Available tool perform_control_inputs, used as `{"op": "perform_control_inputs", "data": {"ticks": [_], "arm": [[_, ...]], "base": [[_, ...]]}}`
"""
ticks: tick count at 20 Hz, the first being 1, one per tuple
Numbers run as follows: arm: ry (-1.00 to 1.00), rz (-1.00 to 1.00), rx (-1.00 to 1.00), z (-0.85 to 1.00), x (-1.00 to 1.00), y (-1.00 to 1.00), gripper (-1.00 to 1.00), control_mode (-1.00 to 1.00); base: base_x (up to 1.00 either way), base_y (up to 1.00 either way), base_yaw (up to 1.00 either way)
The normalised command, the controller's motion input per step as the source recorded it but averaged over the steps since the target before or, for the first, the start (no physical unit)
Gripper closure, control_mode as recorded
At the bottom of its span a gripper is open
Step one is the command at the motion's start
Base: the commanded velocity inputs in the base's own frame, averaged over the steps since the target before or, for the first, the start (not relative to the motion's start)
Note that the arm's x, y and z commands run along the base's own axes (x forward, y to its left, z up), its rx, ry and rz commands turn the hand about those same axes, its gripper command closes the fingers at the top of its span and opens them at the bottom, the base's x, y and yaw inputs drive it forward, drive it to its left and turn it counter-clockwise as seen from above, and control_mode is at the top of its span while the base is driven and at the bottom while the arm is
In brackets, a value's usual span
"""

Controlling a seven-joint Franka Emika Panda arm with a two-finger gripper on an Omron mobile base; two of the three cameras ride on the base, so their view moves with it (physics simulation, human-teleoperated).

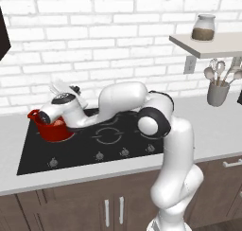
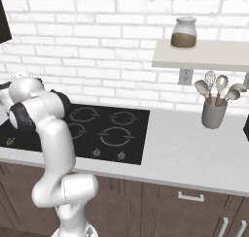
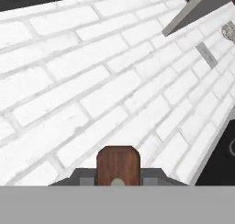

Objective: Put the onion and sweet potato in the pot. Retrieve the spatula and lightly stir the vegetables in the pot.

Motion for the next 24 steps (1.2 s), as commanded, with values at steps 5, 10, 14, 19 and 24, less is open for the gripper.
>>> {"op": "perform_control_inputs", "data": {"ticks": [5, 10, 14, 19, 24], "arm": [[0.43, 0.12, -0.46, 0.25, -0.02, 0.0, 1.0, -1.0], [0.46, 0.11, -0.55, 0.15, 0.0, 0.1, 1.0, -1.0], [0.47, 0.08, -0.51, 0.55, 0.0, 0.28, 1.0, -1.0], [0.42, 0.15, -0.44, 0.97, 0.02, 0.47, 1.0, -1.0], [0.33, 0.16, -0.42, 0.96, 0.09, 0.54, 1.0, -1.0]], "base": [[0.0, 0.0, 0.0], [0.0, 0.0, 0.0], [0.0, 0.0, 0.0], [0.0, 0.0, 0.0], [0.0, 0.0, 0.0]]}}
